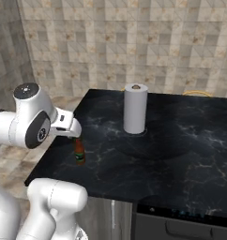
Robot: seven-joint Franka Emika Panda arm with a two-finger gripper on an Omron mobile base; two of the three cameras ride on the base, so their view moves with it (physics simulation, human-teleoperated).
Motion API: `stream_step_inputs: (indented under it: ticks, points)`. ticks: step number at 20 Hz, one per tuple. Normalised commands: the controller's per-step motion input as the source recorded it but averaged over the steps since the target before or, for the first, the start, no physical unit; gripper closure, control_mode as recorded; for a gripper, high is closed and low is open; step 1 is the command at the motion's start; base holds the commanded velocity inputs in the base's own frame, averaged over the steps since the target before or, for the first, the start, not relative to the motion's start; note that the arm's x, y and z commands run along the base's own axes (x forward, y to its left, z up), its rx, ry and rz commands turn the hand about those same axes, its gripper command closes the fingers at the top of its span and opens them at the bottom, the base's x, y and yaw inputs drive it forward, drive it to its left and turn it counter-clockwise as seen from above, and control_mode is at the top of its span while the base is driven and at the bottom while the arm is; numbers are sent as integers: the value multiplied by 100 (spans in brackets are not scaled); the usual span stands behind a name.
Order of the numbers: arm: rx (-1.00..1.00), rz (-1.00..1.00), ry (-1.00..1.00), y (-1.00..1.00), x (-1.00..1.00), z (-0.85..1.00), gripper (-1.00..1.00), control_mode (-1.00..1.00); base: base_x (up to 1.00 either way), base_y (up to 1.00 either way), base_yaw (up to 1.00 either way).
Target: Move the drinks to the dining counter.
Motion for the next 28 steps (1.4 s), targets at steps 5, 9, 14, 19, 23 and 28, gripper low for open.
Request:
stream_step_inputs:
  ticks: [5,9,14,19,23,28]
  points:
    - [0,0,0,0,0,0,-100,100,-47,-84,-34]
    - [0,0,0,0,0,0,-100,100,-3,-14,-92]
    - [0,0,0,0,0,0,-100,100,0,0,-100]
    - [0,0,0,0,0,0,-100,100,0,0,-100]
    - [0,0,0,0,0,0,-100,100,0,0,-100]
    - [0,0,0,0,0,0,-100,100,0,0,-100]
